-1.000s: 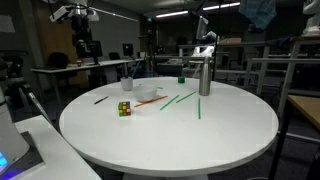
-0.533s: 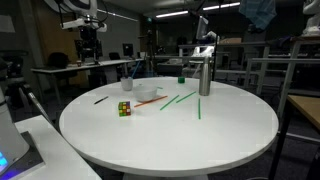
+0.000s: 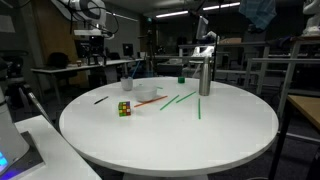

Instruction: Pick up the pen from the table and put it in the bowl.

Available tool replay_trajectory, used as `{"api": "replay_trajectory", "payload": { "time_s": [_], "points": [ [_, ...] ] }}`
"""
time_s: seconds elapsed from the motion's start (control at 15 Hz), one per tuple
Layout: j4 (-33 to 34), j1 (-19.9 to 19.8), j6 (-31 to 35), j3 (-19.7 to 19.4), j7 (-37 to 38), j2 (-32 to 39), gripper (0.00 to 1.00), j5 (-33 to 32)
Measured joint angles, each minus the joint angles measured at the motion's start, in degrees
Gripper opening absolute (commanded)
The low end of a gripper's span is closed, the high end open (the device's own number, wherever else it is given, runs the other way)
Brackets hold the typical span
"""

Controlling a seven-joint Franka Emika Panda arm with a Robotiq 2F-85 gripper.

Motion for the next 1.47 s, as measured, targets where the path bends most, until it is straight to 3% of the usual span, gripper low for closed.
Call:
{"api": "replay_trajectory", "payload": {
  "time_s": [0.67,1.27,1.47],
  "points": [
    [5.4,0.0,0.9,-0.3,-6.5,9.5,1.00,1.4],
    [5.4,0.2,1.0,0.0,-6.5,9.7,1.00,1.3],
    [2.2,0.2,4.1,0.0,-6.5,9.8,1.00,2.6]
  ]
}}
